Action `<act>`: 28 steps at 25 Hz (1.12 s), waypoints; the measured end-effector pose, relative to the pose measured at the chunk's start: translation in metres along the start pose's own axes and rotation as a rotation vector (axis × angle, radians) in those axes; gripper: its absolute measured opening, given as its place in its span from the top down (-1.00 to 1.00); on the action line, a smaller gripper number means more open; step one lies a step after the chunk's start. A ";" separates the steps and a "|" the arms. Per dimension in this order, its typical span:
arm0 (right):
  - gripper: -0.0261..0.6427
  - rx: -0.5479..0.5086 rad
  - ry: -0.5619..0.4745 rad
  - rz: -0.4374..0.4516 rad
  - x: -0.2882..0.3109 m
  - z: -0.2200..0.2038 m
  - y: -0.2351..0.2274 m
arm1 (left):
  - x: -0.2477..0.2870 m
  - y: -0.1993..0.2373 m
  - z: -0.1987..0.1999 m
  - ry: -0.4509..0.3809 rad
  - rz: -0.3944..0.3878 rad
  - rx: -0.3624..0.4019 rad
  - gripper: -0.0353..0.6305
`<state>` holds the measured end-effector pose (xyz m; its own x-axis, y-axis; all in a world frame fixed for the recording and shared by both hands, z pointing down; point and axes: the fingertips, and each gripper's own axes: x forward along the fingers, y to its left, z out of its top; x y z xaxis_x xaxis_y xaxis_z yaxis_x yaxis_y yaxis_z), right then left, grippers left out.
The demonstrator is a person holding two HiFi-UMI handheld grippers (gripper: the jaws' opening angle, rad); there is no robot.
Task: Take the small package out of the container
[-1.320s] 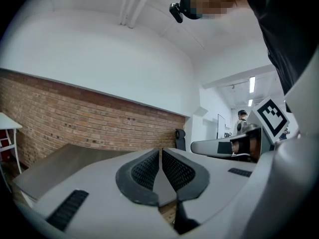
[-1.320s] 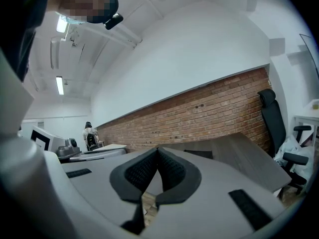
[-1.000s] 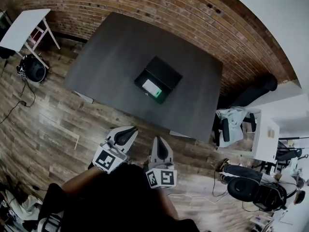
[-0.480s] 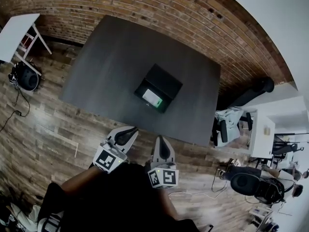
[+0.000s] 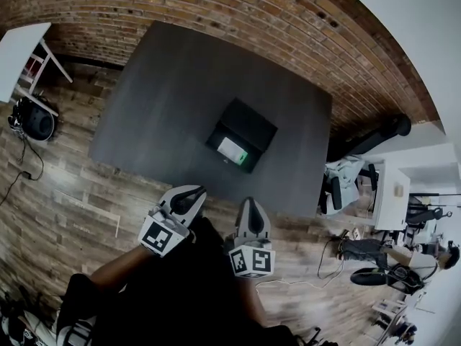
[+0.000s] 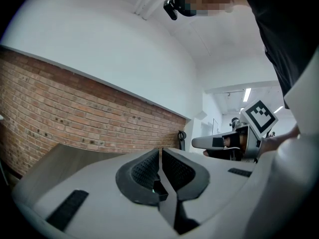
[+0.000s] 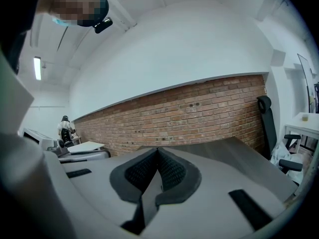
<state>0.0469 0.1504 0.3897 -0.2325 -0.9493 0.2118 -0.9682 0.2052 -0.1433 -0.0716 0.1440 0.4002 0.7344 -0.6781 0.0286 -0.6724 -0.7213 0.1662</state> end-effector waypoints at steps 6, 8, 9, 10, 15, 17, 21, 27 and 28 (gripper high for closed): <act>0.85 0.027 0.005 -0.007 0.022 -0.003 -0.018 | 0.015 0.016 -0.008 0.022 0.017 -0.021 0.76; 0.85 0.031 0.007 -0.007 0.030 -0.002 -0.023 | 0.020 0.022 -0.008 0.019 0.028 -0.026 0.76; 0.85 0.033 0.007 -0.005 0.034 -0.001 -0.027 | 0.023 0.024 -0.008 0.019 0.033 -0.028 0.76; 0.85 0.035 0.006 -0.003 0.038 -0.001 -0.030 | 0.027 0.026 -0.008 0.019 0.037 -0.029 0.76; 0.85 0.041 0.007 0.018 0.065 0.006 -0.048 | 0.055 0.036 -0.001 0.024 0.052 -0.017 0.76; 0.85 0.045 0.010 0.029 0.076 0.009 -0.056 | 0.068 0.041 0.003 0.019 0.064 -0.021 0.76; 0.85 0.046 0.027 0.043 0.098 0.009 -0.076 | 0.099 0.049 0.006 0.022 0.069 -0.009 0.76; 0.85 0.081 0.094 0.061 0.123 -0.008 -0.112 | 0.141 0.051 0.001 0.058 0.092 -0.010 0.76; 0.85 0.091 0.105 0.067 0.127 -0.011 -0.117 | 0.147 0.051 -0.001 0.068 0.096 -0.009 0.76</act>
<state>0.1298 0.0084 0.4439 -0.3089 -0.9032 0.2981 -0.9391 0.2399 -0.2462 0.0024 0.0077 0.4137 0.6713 -0.7327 0.1119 -0.7395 -0.6517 0.1687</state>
